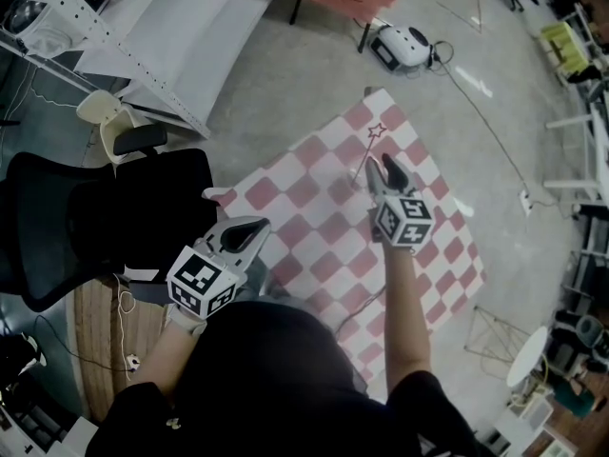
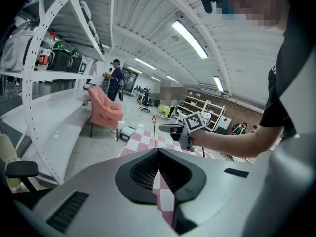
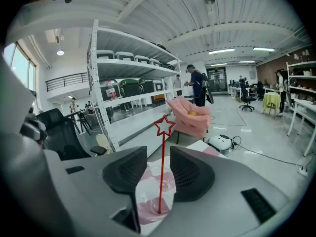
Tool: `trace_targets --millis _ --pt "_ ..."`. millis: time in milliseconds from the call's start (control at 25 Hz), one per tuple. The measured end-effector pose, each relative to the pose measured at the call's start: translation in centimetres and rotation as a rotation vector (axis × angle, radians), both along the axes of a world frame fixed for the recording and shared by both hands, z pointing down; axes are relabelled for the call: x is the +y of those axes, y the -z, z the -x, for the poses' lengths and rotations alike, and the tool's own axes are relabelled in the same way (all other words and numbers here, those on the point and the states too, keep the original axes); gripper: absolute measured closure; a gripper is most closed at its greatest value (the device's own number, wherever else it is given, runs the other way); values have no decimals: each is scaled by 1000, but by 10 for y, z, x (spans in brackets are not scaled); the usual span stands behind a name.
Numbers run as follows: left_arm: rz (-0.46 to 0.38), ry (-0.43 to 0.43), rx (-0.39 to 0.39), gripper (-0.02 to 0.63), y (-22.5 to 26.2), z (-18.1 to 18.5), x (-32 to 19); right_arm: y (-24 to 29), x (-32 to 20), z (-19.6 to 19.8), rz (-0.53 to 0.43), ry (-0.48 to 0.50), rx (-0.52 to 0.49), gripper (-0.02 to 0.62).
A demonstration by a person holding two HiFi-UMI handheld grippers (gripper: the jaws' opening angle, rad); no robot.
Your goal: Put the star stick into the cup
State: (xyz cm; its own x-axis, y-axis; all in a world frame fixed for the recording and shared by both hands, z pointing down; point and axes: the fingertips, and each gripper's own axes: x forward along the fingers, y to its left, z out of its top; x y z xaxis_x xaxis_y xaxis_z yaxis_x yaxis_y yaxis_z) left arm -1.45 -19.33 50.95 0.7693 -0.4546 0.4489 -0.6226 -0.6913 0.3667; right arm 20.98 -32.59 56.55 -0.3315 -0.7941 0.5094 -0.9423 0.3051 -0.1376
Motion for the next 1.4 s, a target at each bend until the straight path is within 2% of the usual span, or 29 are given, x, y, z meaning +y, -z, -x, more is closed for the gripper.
trace_targets --millis 200,440,760,1400 --pt "-21 -15 10 565 8 -6 6 25 18 9 -44 4 -15 454" --pt "-60 -28 21 565 24 -12 20 66 52 23 -120 7 -37 523" --pt "-120 -31 29 565 44 -11 47 99 111 46 -170 25 -74 561" --pt "-160 -24 35 565 55 -8 84 116 204 65 -183 23 -156 578"
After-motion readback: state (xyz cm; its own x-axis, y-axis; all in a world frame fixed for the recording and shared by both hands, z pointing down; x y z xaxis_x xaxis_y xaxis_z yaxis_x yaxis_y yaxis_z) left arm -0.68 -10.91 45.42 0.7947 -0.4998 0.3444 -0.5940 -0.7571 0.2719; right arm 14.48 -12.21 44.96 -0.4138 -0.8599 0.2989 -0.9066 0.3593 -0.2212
